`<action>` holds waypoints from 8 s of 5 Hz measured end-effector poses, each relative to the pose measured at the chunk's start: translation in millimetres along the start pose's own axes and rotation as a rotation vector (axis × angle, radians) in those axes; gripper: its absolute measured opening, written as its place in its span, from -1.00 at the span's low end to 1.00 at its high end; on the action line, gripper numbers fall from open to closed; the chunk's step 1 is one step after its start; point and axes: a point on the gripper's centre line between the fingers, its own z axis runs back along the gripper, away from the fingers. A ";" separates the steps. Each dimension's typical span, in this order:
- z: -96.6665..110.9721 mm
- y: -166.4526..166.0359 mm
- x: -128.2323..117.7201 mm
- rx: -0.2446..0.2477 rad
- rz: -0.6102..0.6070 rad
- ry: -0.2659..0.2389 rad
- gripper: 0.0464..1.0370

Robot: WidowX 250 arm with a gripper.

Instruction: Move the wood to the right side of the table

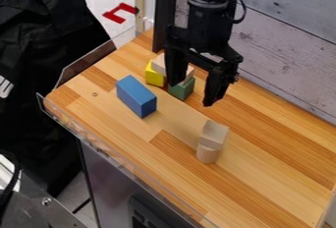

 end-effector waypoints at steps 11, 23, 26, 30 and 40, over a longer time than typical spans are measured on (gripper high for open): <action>1.8 86.5 41.7 -0.301 1.627 -0.147 0.92; -31.3 95.1 70.3 -0.179 1.654 -0.111 0.00; 42.5 75.5 35.0 -0.103 1.037 -0.010 0.00; -6.7 -7.5 -4.1 0.106 0.320 0.156 0.00; -35.0 -19.6 9.7 0.047 0.298 0.092 0.00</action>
